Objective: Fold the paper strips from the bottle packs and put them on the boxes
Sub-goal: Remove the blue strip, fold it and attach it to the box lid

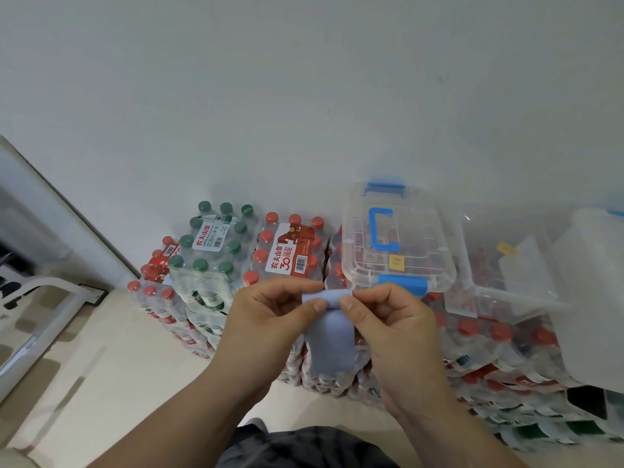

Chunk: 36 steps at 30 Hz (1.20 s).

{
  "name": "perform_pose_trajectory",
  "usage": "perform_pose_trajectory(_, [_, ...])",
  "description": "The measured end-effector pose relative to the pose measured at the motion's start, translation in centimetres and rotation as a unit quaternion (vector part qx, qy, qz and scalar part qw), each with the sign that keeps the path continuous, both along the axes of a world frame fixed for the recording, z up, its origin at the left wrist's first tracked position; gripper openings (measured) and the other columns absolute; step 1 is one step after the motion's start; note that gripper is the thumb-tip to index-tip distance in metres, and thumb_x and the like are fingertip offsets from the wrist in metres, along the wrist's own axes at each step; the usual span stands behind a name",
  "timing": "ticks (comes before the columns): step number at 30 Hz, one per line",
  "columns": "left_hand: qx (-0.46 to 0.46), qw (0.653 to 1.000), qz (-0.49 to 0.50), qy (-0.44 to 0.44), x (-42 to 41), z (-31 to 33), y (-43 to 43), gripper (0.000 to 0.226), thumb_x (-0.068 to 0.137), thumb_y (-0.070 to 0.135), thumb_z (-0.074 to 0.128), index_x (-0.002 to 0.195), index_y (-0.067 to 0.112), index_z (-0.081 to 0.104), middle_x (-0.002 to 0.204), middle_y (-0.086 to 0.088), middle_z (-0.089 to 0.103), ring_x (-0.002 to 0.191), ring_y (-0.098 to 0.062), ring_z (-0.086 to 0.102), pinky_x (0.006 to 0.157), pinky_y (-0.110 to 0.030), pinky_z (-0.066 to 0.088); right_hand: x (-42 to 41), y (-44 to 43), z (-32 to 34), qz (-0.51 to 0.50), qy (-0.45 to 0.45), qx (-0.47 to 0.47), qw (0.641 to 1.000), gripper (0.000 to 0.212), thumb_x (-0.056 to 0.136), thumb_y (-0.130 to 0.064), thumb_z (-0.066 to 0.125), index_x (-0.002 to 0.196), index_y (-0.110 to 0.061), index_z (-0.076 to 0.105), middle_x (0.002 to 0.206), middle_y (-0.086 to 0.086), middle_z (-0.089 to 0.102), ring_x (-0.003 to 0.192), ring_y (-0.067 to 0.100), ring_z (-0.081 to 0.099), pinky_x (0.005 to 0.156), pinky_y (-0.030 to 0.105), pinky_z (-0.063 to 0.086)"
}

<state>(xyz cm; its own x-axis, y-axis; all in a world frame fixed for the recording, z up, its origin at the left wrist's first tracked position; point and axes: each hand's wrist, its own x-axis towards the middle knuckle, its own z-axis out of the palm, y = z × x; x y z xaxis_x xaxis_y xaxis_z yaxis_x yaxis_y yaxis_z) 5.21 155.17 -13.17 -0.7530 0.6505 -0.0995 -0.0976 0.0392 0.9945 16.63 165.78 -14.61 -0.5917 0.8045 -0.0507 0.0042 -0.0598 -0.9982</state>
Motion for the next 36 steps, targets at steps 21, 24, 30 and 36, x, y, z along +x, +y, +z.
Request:
perform_pose_trajectory(21, [0.009,1.0,-0.018,-0.019,-0.39,-0.05,0.17,0.022,0.077,-0.002,0.074,0.088,0.016,0.079,0.093,-0.009,0.077,0.089,-0.026,0.073,0.074,-0.03,0.062,0.12,0.36,0.4,0.002,0.01,-0.02,1.0,0.014,0.07,-0.034,0.075,0.077,-0.023,0.073,0.083,0.0,0.079,0.076,0.018,0.076,0.063,0.032,0.062])
perform_pose_trajectory(24, [-0.008,0.999,-0.028,-0.019,-0.38,-0.18,0.23,0.02,0.079,0.01,0.074,0.098,0.015,0.077,0.095,-0.007,0.077,0.091,-0.024,0.073,0.075,-0.035,0.063,0.14,0.33,0.28,-0.004,0.006,-0.011,1.0,0.004,0.078,-0.026,0.077,0.079,-0.025,0.073,0.085,0.002,0.078,0.08,0.023,0.075,0.069,0.041,0.064])
perform_pose_trajectory(30, [-0.004,0.999,-0.041,-0.009,-0.61,-0.06,0.18,0.026,0.08,-0.009,0.071,0.09,0.014,0.078,0.096,-0.008,0.078,0.094,-0.027,0.073,0.081,-0.037,0.062,0.01,0.59,0.54,-0.002,0.006,-0.013,1.0,0.017,0.071,-0.036,0.074,0.074,-0.019,0.073,0.078,0.005,0.077,0.074,0.019,0.074,0.066,0.029,0.061])
perform_pose_trajectory(36, [0.005,0.999,-0.042,-0.018,-0.49,-0.15,0.33,0.027,0.071,0.016,0.075,0.098,0.011,0.078,0.094,-0.005,0.078,0.09,-0.024,0.073,0.076,-0.039,0.063,0.11,0.53,0.42,-0.006,0.008,0.003,1.0,0.015,0.072,-0.034,0.075,0.074,-0.02,0.07,0.084,0.005,0.076,0.077,0.022,0.074,0.063,0.034,0.062])
